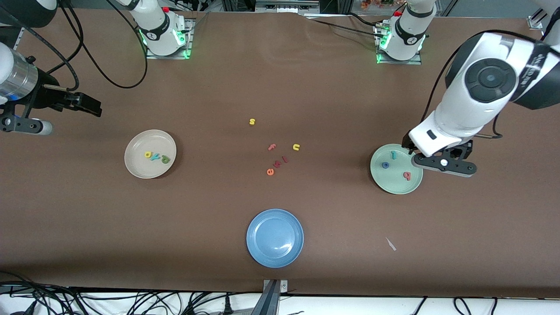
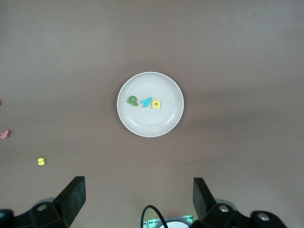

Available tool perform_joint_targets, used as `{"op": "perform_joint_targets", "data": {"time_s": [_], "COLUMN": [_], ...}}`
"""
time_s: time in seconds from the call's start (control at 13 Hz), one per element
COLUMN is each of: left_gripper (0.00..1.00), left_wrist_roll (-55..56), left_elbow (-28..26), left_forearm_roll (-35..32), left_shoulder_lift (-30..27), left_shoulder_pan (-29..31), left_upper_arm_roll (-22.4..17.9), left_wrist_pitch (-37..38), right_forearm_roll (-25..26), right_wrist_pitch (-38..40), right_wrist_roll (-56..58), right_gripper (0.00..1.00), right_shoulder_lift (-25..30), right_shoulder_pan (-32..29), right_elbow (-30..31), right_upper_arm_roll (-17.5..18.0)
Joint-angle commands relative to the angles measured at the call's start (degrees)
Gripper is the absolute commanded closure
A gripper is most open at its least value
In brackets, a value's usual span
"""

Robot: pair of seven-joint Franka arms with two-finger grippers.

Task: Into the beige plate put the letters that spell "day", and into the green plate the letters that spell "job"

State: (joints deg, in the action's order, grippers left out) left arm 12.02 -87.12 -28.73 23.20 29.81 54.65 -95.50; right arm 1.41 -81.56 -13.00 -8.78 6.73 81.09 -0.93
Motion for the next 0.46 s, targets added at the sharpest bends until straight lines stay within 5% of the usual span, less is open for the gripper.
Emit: {"op": "perform_joint_targets", "data": {"time_s": [0.0, 0.23, 0.39], "left_gripper": [0.0, 0.0, 0.0], "left_wrist_roll": [-4.9, -9.0, -13.2], "left_elbow": [5.8, 10.6, 10.5], "left_forearm_roll": [2.9, 6.3, 13.1], "left_shoulder_lift": [0.3, -0.8, -3.9], "left_shoulder_pan": [-1.9, -4.6, -7.6], "left_upper_arm_roll": [-0.5, -5.2, -13.5], "left_wrist_pitch": [6.5, 9.7, 9.7], "right_forearm_roll": [-1.1, -1.1, -1.2], "right_wrist_pitch": [0.6, 0.7, 0.9], "right_wrist_roll": [-0.8, -0.9, -1.9], "right_gripper": [0.0, 0.0, 0.0], "right_shoulder_lift": [2.4, 3.4, 2.7], "right_shoulder_pan": [-0.5, -0.5, -0.5], "right_elbow": [1.9, 2.0, 1.9], "right_upper_arm_roll": [0.0, -0.6, -0.6]}}
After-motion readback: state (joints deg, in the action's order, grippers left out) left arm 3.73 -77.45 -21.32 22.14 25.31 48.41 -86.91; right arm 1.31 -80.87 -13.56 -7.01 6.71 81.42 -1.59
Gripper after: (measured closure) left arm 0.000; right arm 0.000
